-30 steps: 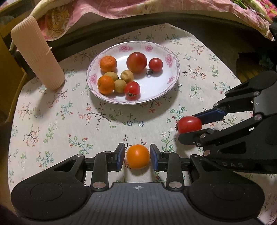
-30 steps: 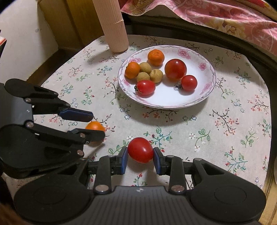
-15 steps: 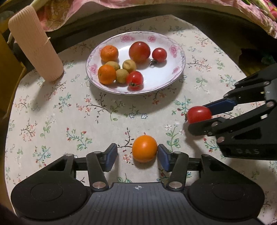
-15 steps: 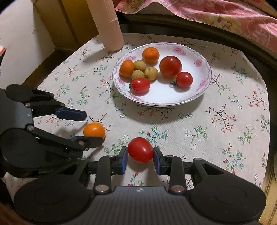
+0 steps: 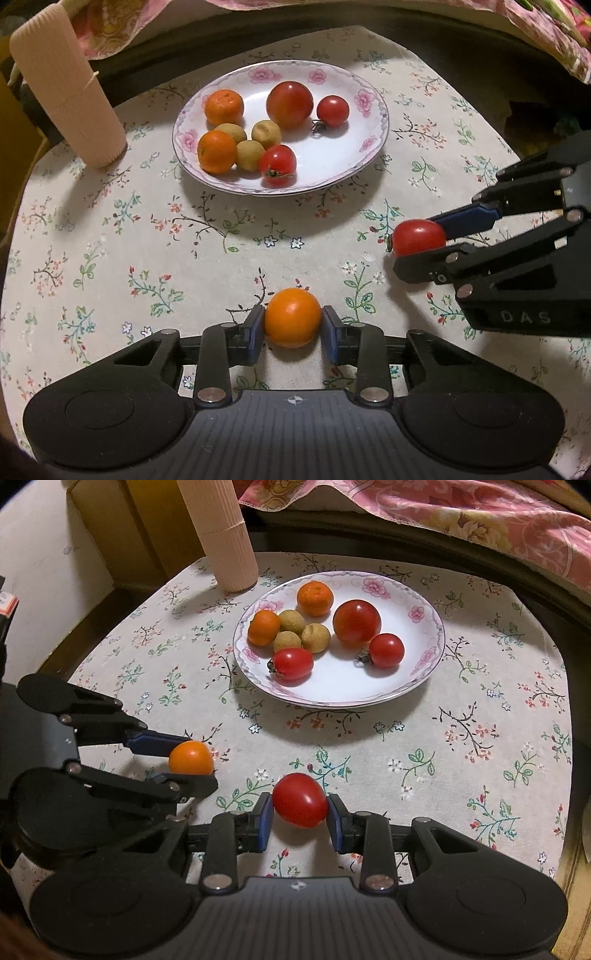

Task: Organize fruits
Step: 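Lift the held mandarin and large tomato off the cloth with both tools, then carry the mandarin and large tomato over the white plate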

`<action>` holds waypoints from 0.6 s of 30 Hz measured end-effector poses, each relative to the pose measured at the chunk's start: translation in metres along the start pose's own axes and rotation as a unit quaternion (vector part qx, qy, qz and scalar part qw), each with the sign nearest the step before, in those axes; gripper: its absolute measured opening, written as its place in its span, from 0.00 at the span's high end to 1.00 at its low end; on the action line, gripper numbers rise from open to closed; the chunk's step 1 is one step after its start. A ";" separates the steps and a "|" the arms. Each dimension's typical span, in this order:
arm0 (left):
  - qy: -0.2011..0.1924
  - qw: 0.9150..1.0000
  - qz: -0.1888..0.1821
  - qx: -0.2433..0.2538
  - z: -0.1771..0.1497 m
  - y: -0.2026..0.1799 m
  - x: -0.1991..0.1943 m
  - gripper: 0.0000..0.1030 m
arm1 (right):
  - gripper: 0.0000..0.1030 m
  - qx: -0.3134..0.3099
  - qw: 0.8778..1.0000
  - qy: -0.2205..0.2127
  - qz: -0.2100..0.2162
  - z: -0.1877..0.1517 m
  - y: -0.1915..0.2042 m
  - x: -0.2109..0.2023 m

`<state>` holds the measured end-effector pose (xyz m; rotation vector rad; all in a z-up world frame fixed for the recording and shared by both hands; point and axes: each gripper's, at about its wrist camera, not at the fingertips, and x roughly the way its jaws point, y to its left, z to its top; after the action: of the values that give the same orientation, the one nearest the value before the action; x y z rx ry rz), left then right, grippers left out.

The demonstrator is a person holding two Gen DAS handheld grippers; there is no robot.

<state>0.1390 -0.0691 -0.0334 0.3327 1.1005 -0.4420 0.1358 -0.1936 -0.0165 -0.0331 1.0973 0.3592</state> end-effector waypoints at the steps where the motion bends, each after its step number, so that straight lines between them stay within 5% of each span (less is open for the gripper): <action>1: 0.000 1.000 0.001 -0.001 0.000 0.000 0.000 0.61 | 0.69 0.000 1.000 0.001 0.000 0.000 0.000 0.000; 18: -0.025 1.000 0.010 -0.003 0.012 -0.002 -0.013 0.61 | 0.69 -0.002 1.000 -0.011 0.002 0.004 0.004 -0.002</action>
<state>0.1422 -0.0740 -0.0171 0.3254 1.0480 -0.4271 0.1377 -0.1898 -0.0124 -0.0302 1.0752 0.3641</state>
